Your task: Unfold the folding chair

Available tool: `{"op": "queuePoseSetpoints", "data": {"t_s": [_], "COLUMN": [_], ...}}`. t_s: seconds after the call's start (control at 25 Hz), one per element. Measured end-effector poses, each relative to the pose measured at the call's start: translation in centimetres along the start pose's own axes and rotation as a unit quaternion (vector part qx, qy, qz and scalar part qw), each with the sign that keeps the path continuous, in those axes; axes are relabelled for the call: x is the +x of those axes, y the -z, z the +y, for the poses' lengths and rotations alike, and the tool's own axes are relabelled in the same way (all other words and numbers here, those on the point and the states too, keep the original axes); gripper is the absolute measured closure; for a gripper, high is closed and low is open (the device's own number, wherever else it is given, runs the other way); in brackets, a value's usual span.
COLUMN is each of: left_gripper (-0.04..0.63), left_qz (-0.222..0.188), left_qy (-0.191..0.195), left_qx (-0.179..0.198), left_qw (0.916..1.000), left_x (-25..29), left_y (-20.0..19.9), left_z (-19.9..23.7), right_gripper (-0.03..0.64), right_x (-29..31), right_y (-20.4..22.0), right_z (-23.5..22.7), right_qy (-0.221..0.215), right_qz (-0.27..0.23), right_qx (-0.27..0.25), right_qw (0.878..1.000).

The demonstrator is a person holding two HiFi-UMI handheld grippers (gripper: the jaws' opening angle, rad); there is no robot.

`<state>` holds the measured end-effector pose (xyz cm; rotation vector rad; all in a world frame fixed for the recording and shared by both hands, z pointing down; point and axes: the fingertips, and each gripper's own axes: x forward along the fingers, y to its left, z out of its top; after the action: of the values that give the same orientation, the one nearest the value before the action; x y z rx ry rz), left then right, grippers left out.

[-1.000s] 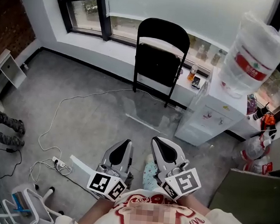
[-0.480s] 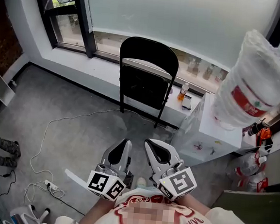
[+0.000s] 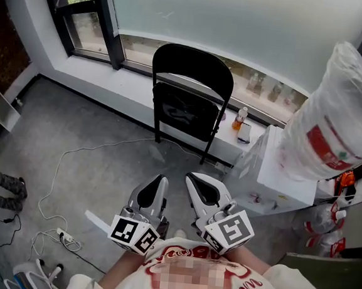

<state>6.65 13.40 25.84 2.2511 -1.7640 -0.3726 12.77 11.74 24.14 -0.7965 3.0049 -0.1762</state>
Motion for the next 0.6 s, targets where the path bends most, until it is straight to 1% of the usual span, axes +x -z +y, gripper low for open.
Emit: {"op": "queuePoseSetpoints", "data": {"t_s": [0.28, 0.4, 0.6], "left_gripper": [0.595, 0.595, 0.595], "left_qz": [0.010, 0.009, 0.005], "left_qy": [-0.025, -0.033, -0.024], "left_qx": [0.008, 0.002, -0.004], "left_qw": [0.9996, 0.9994, 0.9997], "left_x": [-0.3, -0.2, 1.9], "left_y": [0.4, 0.3, -0.1], "left_z": [0.6, 1.5, 2.2], "right_gripper": [0.594, 0.594, 0.594], "right_x": [0.5, 1.0, 2.1], "right_y": [1.2, 1.5, 1.2], "right_z": [0.3, 0.5, -0.8], "right_qy": [-0.022, -0.029, -0.025], "right_qz": [0.006, 0.011, 0.007], "right_qx": [0.024, 0.025, 0.025], "right_qw": [0.999, 0.999, 0.999]}}
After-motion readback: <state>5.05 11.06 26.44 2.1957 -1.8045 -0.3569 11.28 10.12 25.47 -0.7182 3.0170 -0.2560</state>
